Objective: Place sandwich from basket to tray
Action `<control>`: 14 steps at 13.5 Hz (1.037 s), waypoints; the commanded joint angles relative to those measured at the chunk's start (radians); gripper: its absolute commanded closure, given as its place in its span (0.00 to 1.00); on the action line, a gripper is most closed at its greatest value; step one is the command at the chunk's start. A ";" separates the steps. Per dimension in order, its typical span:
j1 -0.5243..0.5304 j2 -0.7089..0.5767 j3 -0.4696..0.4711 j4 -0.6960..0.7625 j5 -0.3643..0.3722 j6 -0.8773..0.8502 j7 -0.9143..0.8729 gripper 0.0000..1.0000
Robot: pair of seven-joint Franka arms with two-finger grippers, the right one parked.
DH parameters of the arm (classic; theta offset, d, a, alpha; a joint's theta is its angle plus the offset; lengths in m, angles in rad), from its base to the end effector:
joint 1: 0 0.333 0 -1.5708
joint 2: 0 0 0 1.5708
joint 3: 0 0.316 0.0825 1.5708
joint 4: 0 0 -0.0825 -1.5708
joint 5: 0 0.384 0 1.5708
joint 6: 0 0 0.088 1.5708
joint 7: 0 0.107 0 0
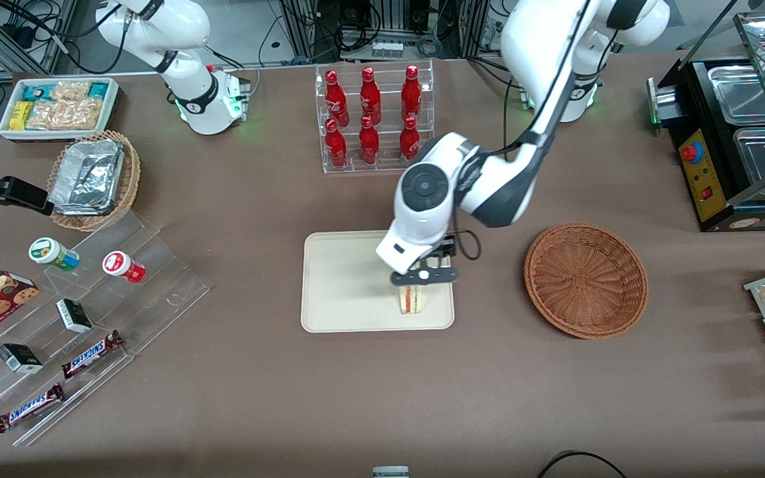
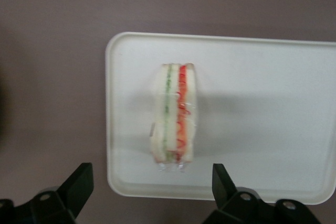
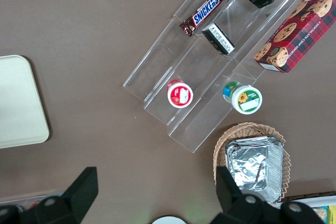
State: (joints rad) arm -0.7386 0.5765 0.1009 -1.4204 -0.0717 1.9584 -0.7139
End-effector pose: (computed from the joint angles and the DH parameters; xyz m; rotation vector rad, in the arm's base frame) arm 0.5589 -0.4362 0.3606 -3.1242 -0.1395 0.0537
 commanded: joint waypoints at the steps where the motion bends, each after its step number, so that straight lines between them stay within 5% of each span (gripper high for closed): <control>1: -0.004 -0.050 0.072 -0.029 -0.025 -0.044 0.043 0.00; 7: -0.005 -0.135 0.313 -0.094 -0.155 -0.121 0.312 0.00; 14: -0.001 -0.164 0.362 -0.080 -0.155 -0.154 0.309 0.00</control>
State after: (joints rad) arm -0.7286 0.4554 0.4492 -1.4877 -0.2138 1.8380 -0.4081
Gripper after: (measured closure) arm 0.000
